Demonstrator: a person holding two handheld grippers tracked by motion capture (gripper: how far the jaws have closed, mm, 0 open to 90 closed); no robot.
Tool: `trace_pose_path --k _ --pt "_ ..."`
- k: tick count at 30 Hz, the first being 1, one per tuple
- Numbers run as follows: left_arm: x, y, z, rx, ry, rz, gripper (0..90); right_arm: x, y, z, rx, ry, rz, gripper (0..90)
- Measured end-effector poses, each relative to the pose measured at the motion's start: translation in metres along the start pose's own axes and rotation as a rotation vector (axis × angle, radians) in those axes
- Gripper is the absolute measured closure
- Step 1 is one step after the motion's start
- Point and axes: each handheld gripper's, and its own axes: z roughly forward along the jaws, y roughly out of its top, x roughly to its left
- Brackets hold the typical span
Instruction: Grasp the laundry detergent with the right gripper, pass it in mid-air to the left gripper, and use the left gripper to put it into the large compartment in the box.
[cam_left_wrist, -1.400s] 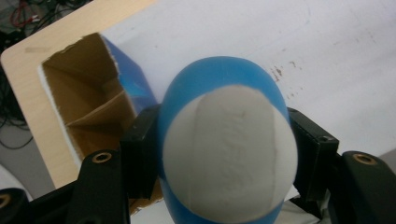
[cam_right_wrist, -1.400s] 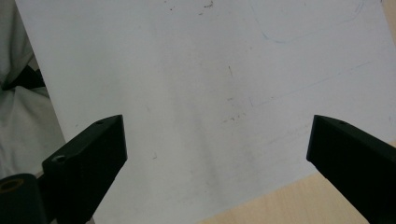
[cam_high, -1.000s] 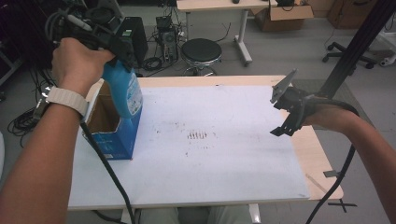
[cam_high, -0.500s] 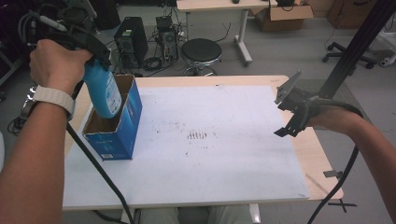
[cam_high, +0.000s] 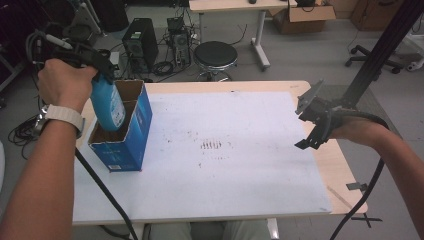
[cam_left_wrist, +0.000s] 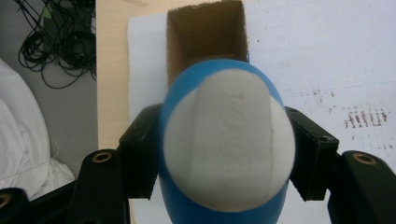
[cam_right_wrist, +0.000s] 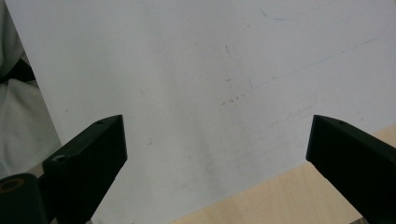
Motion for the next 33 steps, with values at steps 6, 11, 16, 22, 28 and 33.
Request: trace_pose_path --k 6,11,16,22,28,33 --pt "0.002 -0.009 0.027 0.006 -0.010 -0.003 38.0 -0.002 -0.004 0.001 0.000 -0.001 0.011 4.9" --pt "0.005 -0.018 0.050 0.010 -0.015 -0.004 38.1 -0.001 -0.006 0.002 0.003 0.001 0.018 5.0" --pt "0.004 -0.026 0.070 0.017 -0.013 -0.003 38.1 -0.001 -0.007 0.002 0.003 0.002 0.018 4.9" --pt "0.002 -0.033 0.089 0.020 -0.009 0.003 38.1 -0.001 -0.008 0.004 0.005 0.004 0.024 4.9" --pt "0.000 -0.038 0.105 0.031 -0.006 0.004 38.1 0.000 -0.008 0.006 0.005 0.006 0.024 4.9" --pt "-0.002 -0.042 0.117 0.041 -0.007 0.007 38.1 0.000 -0.008 0.007 0.009 0.006 0.029 4.9"
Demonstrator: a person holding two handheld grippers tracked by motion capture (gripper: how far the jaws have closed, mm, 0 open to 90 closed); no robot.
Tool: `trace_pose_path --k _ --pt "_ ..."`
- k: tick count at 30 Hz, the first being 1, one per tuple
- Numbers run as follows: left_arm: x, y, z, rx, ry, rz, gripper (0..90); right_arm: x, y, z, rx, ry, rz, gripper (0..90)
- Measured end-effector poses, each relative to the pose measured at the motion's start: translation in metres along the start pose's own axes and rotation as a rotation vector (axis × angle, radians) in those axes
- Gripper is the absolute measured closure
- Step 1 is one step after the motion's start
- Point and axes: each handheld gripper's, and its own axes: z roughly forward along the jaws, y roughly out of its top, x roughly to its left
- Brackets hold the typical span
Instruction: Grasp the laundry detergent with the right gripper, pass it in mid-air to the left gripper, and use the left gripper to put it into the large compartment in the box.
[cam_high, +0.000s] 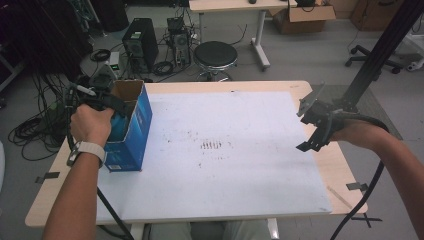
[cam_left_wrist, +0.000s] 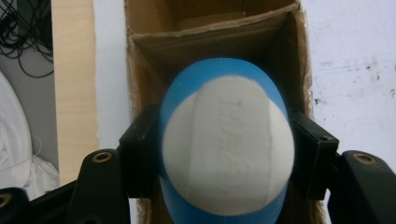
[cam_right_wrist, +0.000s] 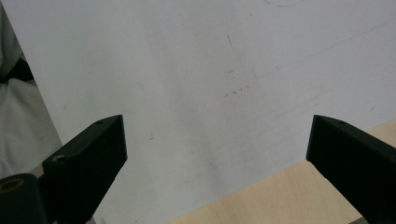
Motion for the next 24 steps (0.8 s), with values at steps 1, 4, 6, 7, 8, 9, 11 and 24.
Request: trace_pose_path --k 1,4,6,7,8,9,11,24 --pt "0.000 -0.001 0.002 0.006 0.000 0.002 38.1 0.000 0.000 0.000 -0.001 0.001 0.000 4.9" --pt "-0.001 -0.002 0.009 0.015 0.000 0.003 38.1 0.000 -0.001 0.002 0.001 0.003 0.003 5.0" --pt "-0.001 -0.003 0.011 0.019 0.001 0.004 38.1 0.000 -0.002 0.002 0.001 0.004 0.004 4.9" --pt "-0.002 -0.003 0.013 0.022 0.000 0.003 38.1 0.000 -0.002 0.002 0.002 0.004 0.006 5.0" --pt "-0.002 -0.004 0.015 0.027 0.002 0.005 38.1 0.000 -0.002 0.002 0.001 0.004 0.006 4.9" --pt "-0.002 -0.004 0.016 0.028 0.002 0.003 38.1 0.000 -0.002 0.002 0.001 0.005 0.007 4.9" --pt "-0.002 -0.004 0.019 0.040 0.004 0.012 38.1 0.000 -0.001 0.002 0.002 0.005 0.002 5.0" --pt "0.000 -0.006 0.026 0.046 -0.010 0.010 38.0 0.000 0.000 0.004 -0.001 0.011 0.006 5.0"
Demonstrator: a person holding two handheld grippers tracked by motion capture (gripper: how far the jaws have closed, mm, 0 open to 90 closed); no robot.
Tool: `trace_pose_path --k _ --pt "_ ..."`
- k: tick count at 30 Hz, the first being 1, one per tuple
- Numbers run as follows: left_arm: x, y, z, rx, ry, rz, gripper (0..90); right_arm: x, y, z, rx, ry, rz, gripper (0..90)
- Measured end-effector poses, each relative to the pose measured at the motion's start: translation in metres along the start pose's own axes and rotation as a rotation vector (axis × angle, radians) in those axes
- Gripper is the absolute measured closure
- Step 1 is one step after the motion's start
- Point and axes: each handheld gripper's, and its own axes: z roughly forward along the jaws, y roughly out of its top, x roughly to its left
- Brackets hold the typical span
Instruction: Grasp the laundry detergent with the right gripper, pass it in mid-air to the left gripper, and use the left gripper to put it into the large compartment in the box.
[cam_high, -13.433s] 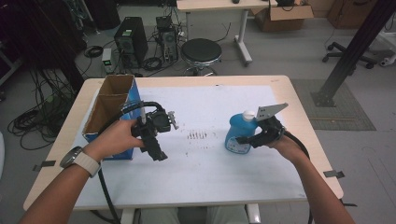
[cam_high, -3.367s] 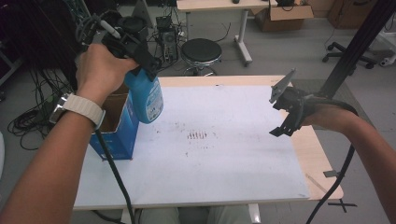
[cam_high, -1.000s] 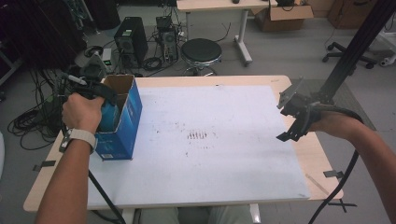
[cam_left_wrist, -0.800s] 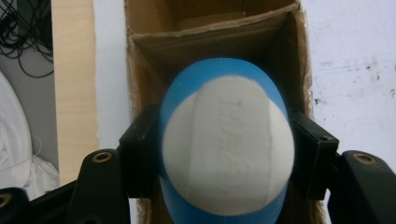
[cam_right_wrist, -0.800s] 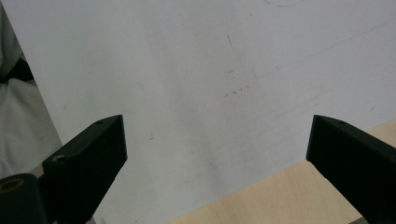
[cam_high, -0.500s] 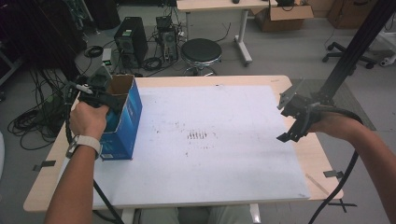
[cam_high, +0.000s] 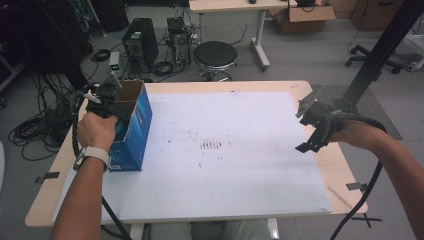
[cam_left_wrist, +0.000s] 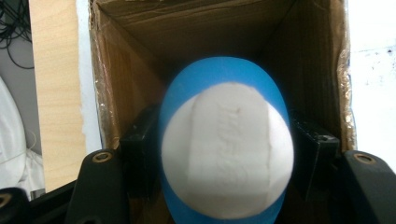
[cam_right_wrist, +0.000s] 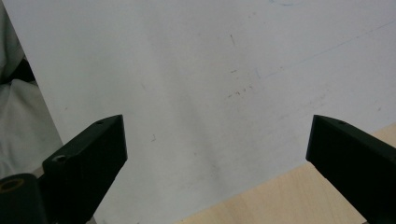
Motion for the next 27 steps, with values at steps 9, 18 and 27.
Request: trace_pose_path --k 9,18,27 --pt "0.003 0.000 0.001 -0.002 -0.011 -0.014 37.7 0.002 0.000 0.002 0.003 0.006 -0.003 5.0" --pt "0.010 0.000 -0.010 -0.045 -0.034 -0.037 30.8 0.002 -0.002 0.003 0.000 0.008 -0.005 5.0" --pt "0.013 -0.001 -0.030 -0.068 -0.035 -0.039 23.4 0.005 0.000 -0.001 -0.006 0.006 -0.007 5.0"
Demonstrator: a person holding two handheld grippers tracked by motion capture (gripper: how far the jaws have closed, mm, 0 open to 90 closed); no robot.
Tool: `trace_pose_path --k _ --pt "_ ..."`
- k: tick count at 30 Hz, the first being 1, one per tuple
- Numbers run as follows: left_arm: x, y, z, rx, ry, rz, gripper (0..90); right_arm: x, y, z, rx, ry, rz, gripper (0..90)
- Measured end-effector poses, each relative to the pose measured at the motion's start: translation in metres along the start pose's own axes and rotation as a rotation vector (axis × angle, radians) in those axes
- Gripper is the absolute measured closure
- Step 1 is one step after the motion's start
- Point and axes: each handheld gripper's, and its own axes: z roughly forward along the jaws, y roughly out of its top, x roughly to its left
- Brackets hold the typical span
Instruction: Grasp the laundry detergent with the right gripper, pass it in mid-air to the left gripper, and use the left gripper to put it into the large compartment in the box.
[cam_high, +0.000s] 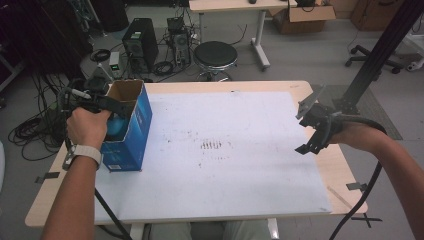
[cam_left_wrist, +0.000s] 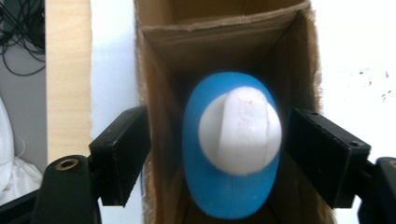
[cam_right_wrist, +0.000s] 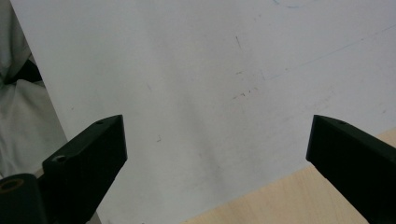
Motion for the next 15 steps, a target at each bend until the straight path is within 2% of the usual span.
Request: trace_pose_path --k 5,15 --pt "-0.003 0.002 -0.019 -0.016 -0.002 0.014 17.0 0.003 0.001 -0.003 -0.004 -0.002 -0.001 5.0" --pt "-0.017 0.003 -0.047 -0.035 -0.011 0.066 13.6 0.009 0.002 -0.011 -0.018 -0.013 0.000 5.0"
